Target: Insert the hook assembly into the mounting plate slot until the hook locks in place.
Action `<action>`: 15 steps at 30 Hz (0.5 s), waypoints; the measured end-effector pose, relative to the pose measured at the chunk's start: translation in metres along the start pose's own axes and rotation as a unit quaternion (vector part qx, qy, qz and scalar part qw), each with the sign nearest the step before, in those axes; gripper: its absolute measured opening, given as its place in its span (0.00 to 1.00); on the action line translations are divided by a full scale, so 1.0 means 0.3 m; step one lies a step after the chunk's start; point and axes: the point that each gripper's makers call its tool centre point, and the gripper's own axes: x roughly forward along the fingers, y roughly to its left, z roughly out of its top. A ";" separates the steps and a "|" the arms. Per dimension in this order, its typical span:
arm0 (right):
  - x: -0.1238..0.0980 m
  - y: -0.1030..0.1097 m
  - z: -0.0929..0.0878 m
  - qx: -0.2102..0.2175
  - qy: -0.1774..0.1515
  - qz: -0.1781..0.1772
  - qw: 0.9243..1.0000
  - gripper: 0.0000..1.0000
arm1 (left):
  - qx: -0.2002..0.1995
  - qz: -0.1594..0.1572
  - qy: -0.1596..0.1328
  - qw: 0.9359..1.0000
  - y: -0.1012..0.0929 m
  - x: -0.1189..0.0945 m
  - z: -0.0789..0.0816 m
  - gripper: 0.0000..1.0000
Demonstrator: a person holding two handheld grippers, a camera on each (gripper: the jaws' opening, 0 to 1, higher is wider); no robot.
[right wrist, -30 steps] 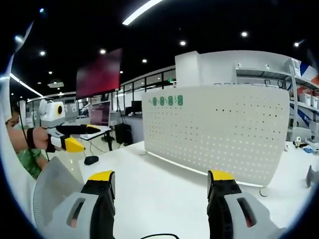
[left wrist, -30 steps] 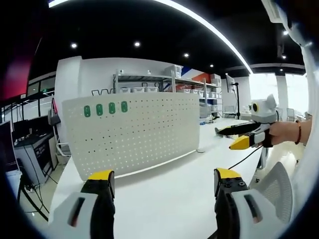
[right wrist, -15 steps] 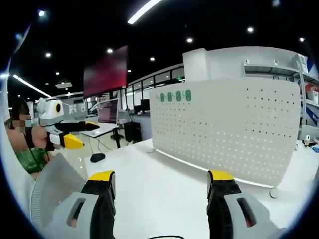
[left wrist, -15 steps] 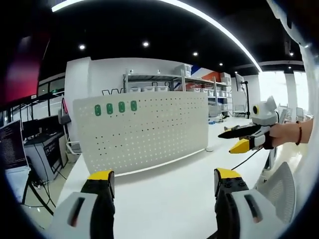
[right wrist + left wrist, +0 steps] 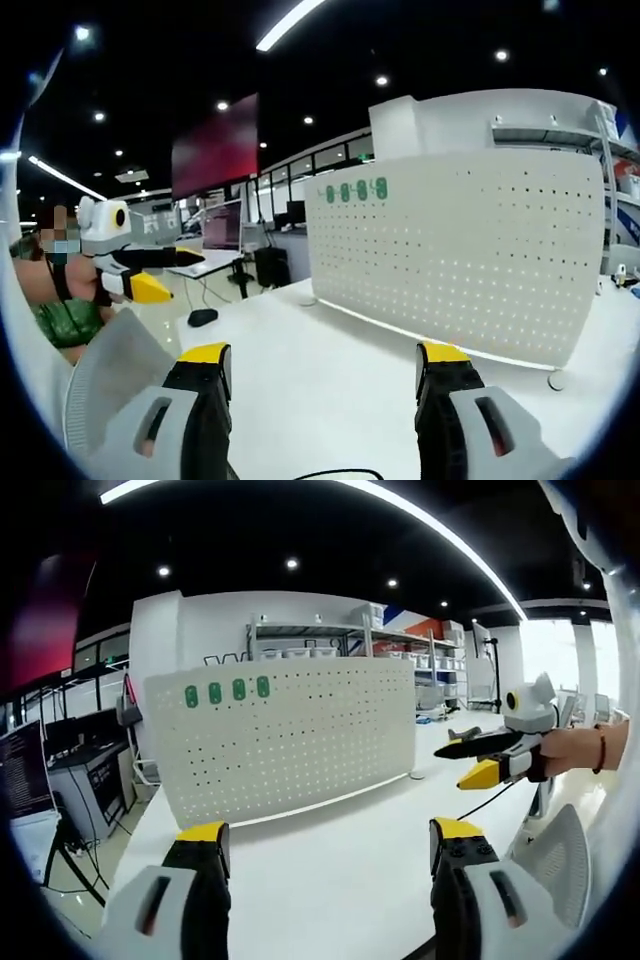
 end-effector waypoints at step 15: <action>-0.030 -0.030 -0.024 -0.001 -0.002 -0.005 1.000 0.76 | -0.002 -0.006 0.000 1.000 -0.034 0.010 -0.009 0.84</action>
